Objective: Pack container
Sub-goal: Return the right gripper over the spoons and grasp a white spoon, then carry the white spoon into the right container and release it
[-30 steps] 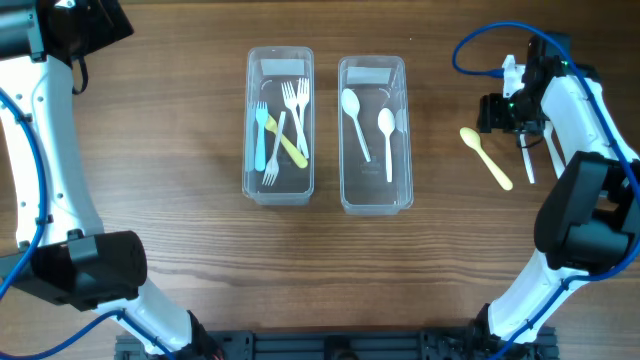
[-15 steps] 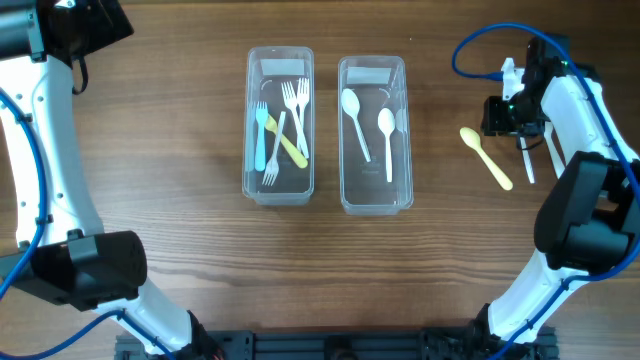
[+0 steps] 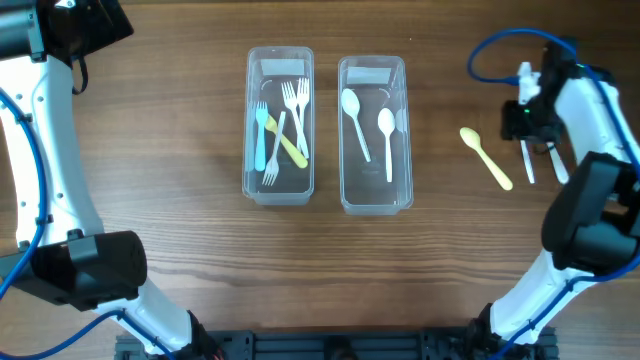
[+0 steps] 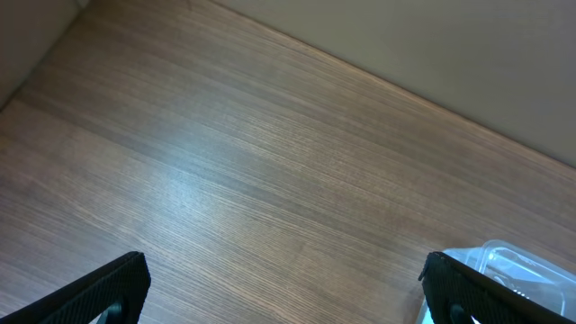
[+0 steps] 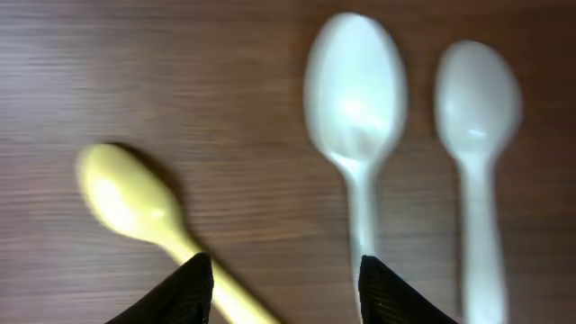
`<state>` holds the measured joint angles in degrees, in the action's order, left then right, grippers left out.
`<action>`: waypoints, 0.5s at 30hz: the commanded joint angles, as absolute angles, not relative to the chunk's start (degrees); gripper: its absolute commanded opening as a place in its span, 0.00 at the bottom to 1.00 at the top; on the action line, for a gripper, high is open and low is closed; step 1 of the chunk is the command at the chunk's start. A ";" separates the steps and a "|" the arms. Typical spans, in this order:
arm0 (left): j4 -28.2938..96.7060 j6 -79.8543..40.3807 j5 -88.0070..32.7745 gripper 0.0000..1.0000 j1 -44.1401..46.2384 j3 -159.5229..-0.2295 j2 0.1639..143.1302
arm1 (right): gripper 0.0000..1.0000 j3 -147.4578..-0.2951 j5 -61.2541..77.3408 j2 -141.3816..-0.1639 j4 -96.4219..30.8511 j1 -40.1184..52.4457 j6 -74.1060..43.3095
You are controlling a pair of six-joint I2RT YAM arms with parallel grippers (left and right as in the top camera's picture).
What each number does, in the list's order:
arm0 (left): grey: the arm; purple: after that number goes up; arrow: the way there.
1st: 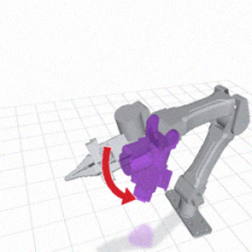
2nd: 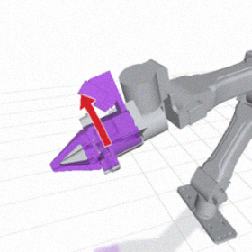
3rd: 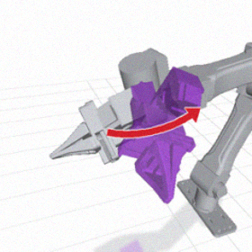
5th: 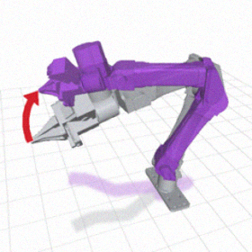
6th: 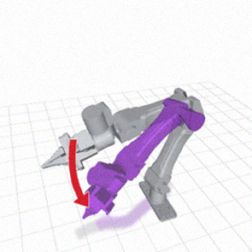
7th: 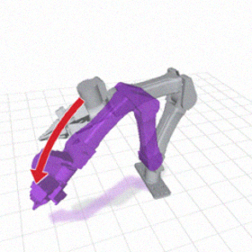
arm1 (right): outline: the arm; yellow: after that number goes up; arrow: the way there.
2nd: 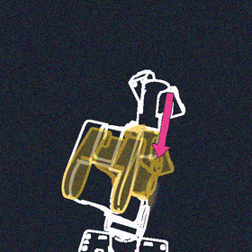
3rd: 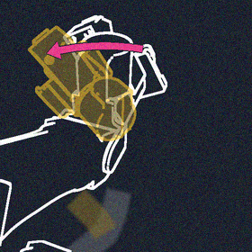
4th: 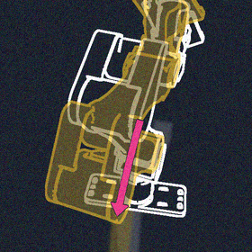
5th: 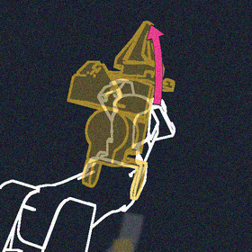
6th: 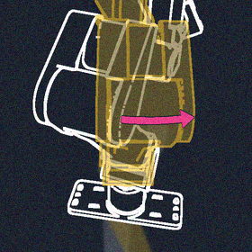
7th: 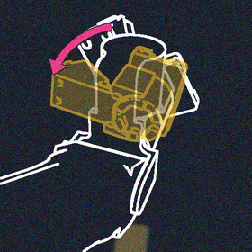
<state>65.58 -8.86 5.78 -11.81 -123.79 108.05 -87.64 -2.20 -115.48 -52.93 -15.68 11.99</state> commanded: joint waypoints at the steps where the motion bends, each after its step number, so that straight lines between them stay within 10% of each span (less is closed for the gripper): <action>1: 65.43 -7.94 6.09 1.00 -12.16 -123.81 107.83 | 0.52 -88.73 -3.40 -114.72 -52.73 -19.20 17.47; 15: 65.43 -7.94 6.09 1.00 -12.16 -123.81 107.83 | 0.50 -78.46 -2.72 -114.91 -40.29 -20.40 22.48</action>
